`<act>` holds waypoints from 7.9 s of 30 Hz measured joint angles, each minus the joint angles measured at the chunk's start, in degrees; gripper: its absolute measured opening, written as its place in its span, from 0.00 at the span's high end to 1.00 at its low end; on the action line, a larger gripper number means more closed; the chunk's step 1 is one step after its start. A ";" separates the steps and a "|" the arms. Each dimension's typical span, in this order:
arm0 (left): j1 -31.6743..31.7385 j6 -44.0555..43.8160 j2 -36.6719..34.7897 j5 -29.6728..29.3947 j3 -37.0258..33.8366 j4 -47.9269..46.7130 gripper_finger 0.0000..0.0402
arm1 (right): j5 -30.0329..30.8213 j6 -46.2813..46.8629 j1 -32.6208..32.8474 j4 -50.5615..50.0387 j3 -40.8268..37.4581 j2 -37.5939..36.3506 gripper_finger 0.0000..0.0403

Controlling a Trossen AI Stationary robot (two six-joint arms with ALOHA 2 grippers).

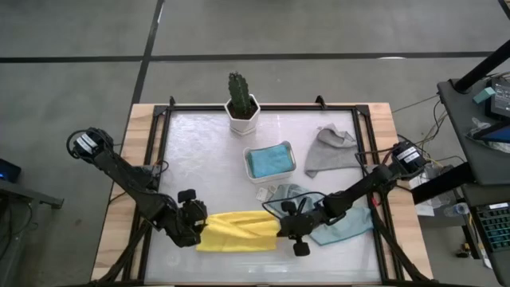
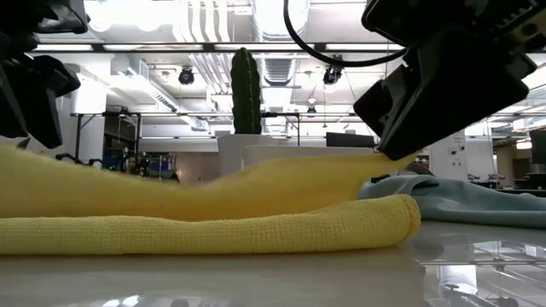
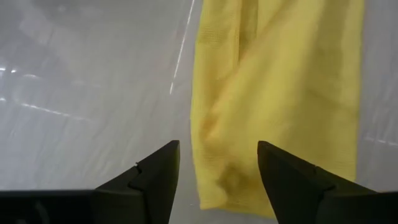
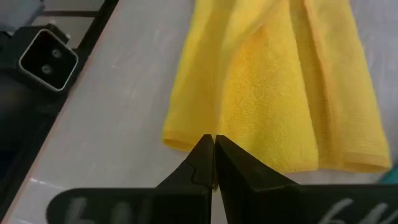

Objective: Fold microfiber towels
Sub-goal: Fold the yellow towel

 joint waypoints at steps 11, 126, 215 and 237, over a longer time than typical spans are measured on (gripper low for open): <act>0.00 -3.15 0.00 0.14 0.05 -0.12 0.51 | -5.13 0.10 0.23 -0.40 0.00 0.00 0.98; 0.37 -3.39 -0.97 2.38 -0.67 -8.38 1.00 | 14.36 -4.87 -7.39 -4.60 0.00 -2.89 0.98; -8.39 -2.56 -5.45 3.77 7.94 6.51 1.00 | -0.38 -7.54 2.20 -19.55 14.26 -5.46 0.98; -5.95 -15.94 -0.09 -4.80 2.03 -10.91 1.00 | 15.24 -6.19 -7.62 -19.60 11.61 2.06 0.98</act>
